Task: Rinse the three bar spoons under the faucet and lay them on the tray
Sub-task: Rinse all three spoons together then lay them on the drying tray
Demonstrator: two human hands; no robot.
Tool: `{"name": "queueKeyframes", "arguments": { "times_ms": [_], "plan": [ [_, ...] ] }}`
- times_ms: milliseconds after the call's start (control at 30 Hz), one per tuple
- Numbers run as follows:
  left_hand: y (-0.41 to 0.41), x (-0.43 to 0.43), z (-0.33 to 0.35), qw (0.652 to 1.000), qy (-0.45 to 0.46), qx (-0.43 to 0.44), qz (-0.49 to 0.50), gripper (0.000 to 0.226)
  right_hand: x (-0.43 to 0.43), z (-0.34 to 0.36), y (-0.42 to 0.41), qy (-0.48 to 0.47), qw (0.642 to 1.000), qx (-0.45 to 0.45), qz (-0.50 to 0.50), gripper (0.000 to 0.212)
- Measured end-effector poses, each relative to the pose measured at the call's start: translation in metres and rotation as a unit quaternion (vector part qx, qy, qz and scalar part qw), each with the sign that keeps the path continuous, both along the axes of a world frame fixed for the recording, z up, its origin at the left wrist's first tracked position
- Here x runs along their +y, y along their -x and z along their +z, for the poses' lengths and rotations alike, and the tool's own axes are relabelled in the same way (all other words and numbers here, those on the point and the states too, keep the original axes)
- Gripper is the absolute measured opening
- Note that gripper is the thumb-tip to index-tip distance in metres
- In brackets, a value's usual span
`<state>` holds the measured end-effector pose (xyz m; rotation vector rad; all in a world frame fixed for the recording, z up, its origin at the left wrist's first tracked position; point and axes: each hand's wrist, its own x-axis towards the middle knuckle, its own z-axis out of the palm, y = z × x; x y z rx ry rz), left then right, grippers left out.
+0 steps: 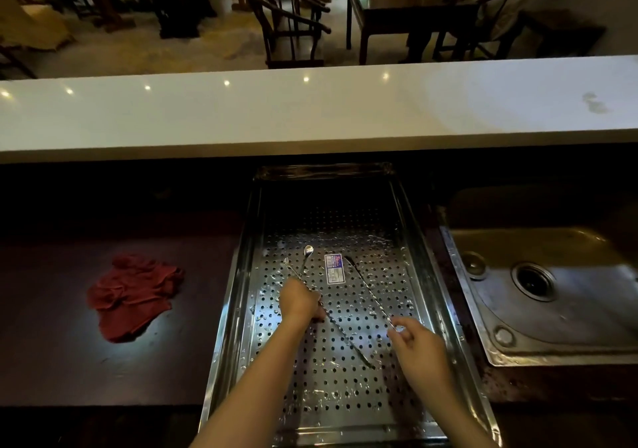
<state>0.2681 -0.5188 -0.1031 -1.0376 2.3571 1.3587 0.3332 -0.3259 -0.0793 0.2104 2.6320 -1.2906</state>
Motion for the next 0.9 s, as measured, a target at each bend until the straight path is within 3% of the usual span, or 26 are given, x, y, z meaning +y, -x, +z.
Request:
{"name": "queueKeyframes", "arguments": {
  "times_ms": [167, 333, 433, 533, 900],
  "plan": [
    [0.006, -0.001, 0.001, 0.998, 0.051, -0.005, -0.021, 0.022, 0.001, -0.001, 0.008, -0.012, 1.0, -0.003, -0.003, 0.004],
    [-0.002, -0.012, 0.002, 0.998, 0.058, 0.033, -0.02, 0.023, -0.008, -0.006, 0.017, -0.036, 0.999, 0.001, -0.016, 0.017],
    [-0.024, -0.032, -0.002, 0.99, 0.123, 0.05, -0.039, 0.023, -0.02, -0.014, 0.026, -0.058, 0.998, -0.005, -0.019, 0.018],
    [-0.052, -0.052, -0.007, 0.977, 0.198, 0.032, -0.075, 0.024, -0.032, -0.022, 0.035, -0.068, 0.997, -0.007, -0.045, 0.036],
    [-0.082, -0.044, -0.02, 0.965, 0.212, 0.049, -0.149, 0.004, -0.047, -0.048, 0.032, -0.212, 0.976, 0.051, -0.03, 0.009]
  ]
}}
